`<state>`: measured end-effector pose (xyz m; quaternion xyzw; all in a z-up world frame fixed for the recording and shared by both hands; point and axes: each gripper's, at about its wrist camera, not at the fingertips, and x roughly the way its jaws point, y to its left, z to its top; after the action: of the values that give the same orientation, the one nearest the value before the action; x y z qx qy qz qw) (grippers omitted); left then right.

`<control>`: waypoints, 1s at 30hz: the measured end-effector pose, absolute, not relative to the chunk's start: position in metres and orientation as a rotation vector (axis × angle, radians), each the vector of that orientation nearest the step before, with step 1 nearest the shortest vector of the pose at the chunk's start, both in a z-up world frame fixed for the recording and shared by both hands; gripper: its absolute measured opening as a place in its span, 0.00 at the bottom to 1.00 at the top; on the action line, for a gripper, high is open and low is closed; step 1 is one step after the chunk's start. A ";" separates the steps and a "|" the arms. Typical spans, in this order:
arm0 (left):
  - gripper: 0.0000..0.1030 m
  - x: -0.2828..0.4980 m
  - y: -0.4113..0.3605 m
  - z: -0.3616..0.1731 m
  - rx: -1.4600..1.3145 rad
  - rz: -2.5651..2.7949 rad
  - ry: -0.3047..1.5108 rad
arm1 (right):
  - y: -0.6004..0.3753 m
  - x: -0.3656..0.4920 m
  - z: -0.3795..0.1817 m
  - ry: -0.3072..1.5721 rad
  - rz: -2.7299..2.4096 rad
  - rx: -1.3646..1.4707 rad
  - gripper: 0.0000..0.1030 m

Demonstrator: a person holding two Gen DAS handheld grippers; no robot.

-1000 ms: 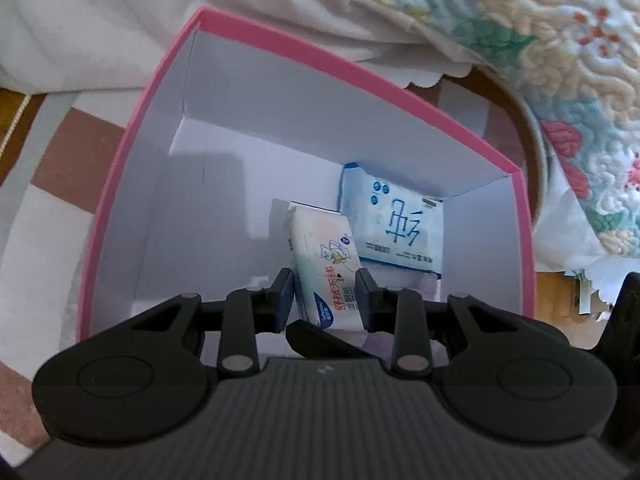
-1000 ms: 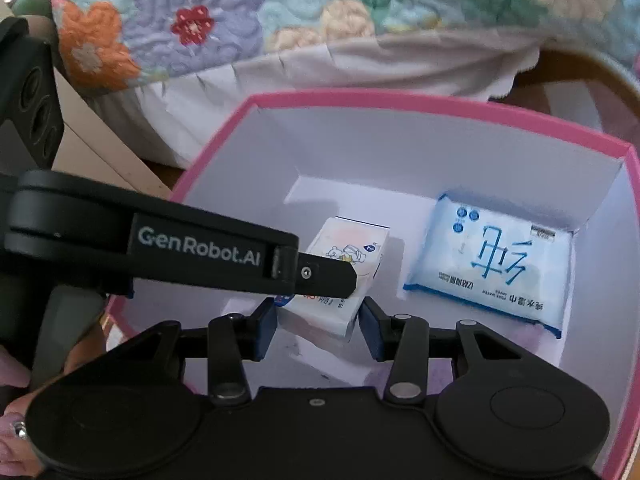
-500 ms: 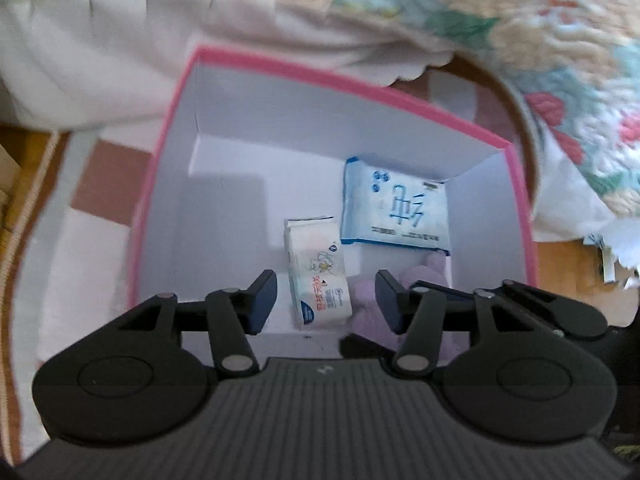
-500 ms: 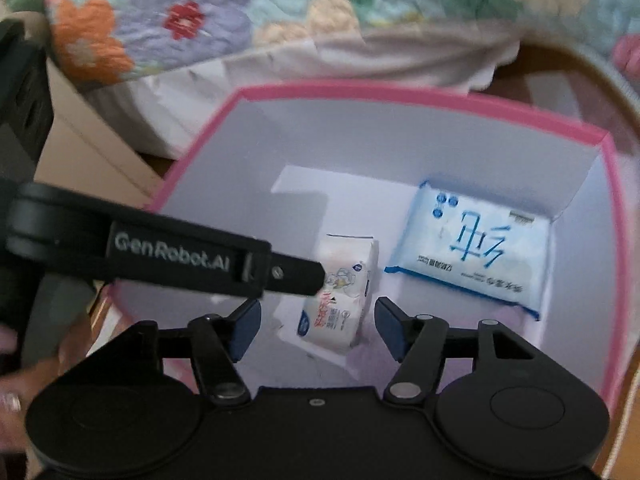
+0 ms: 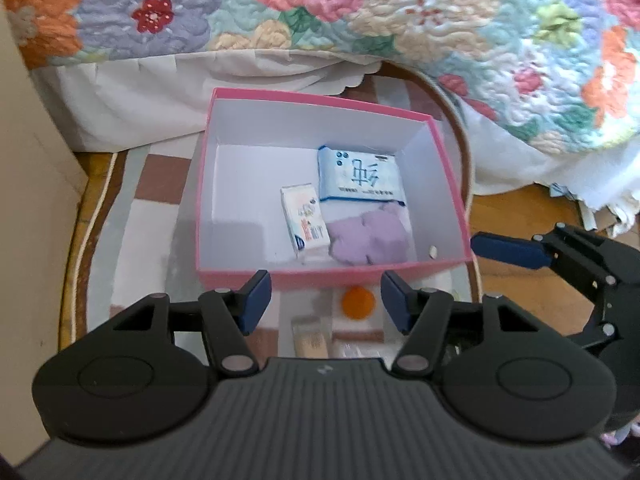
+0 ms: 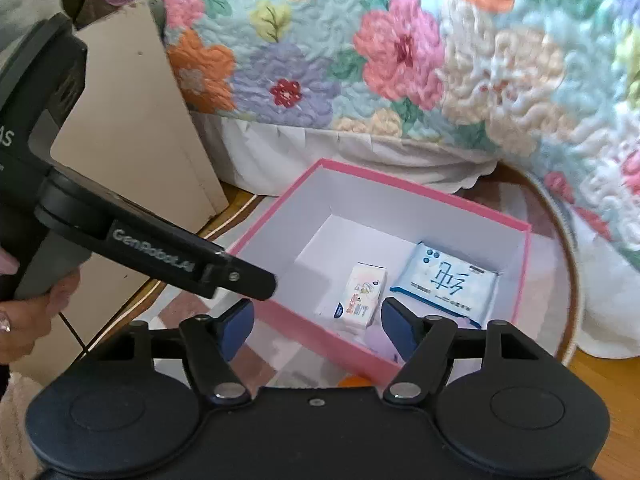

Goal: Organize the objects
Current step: 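Withdraw both open grippers up from the pink box, then close the left gripper on the green yarn ball while the right gripper grips it too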

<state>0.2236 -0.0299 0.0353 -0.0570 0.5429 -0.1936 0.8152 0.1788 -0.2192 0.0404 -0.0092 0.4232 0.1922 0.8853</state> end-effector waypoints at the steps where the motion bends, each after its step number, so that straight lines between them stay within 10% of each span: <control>1: 0.59 0.217 -0.028 0.041 -0.120 -0.416 1.158 | -0.219 0.172 0.047 0.877 0.402 -0.027 0.73; 30: 0.85 0.061 -0.032 0.037 -0.039 -0.416 1.180 | -0.245 0.010 0.044 0.847 0.478 -0.166 0.89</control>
<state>0.0609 -0.0318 0.0371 -0.0184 0.5522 -0.1947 0.8105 0.0097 -0.2447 0.0443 -0.0798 0.4066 0.2295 0.8807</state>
